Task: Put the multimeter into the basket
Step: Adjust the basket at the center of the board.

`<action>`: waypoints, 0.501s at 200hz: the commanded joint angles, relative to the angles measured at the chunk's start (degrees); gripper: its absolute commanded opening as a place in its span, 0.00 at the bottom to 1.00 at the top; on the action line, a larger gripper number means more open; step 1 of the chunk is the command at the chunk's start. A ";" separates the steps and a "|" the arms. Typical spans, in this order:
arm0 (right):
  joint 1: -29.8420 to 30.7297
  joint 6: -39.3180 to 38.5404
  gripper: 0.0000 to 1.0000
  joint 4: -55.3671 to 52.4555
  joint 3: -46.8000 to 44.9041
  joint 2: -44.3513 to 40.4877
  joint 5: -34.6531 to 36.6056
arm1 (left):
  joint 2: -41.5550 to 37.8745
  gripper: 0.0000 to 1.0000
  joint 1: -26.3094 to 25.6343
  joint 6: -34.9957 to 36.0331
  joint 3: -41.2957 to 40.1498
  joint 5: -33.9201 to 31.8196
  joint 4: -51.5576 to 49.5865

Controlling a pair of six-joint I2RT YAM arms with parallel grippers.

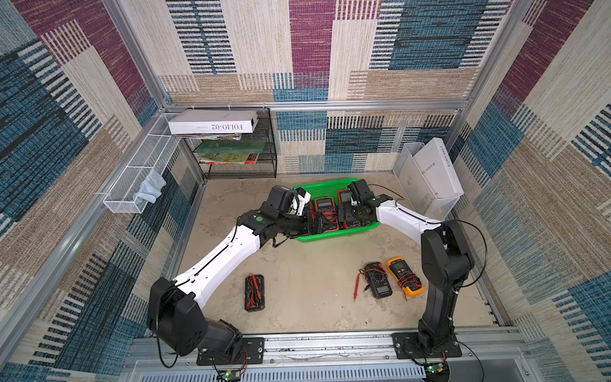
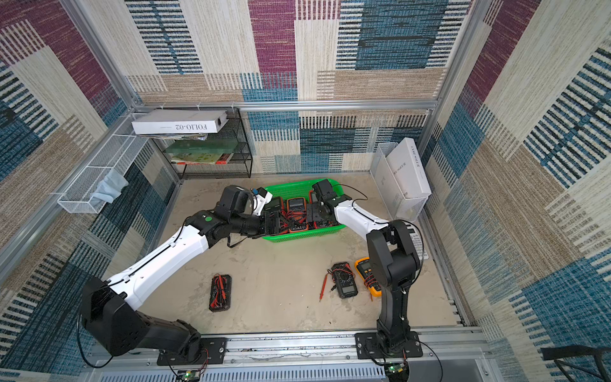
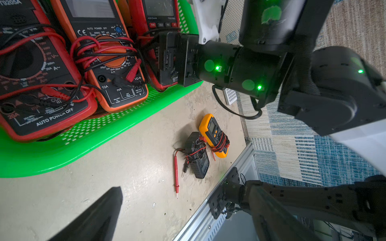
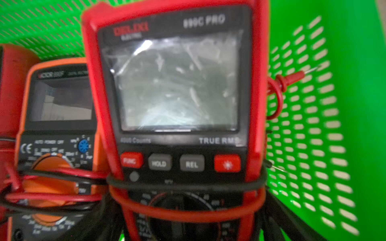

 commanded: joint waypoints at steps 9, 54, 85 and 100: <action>-0.34 0.64 1.00 -1.26 0.36 -2.09 0.33 | -1.41 1.00 -0.19 0.71 -2.01 -1.06 1.27; -0.85 0.82 1.00 -1.71 -0.82 -6.74 0.34 | -3.14 1.00 -0.45 0.49 -5.28 -2.06 2.42; -0.89 1.10 1.00 -1.84 -2.62 -10.62 0.07 | -4.75 1.00 -0.98 0.14 -7.76 -3.55 3.69; -0.89 1.33 0.99 -2.02 -4.08 -13.01 -0.11 | -5.99 1.00 -1.31 -0.49 -9.66 -4.63 4.82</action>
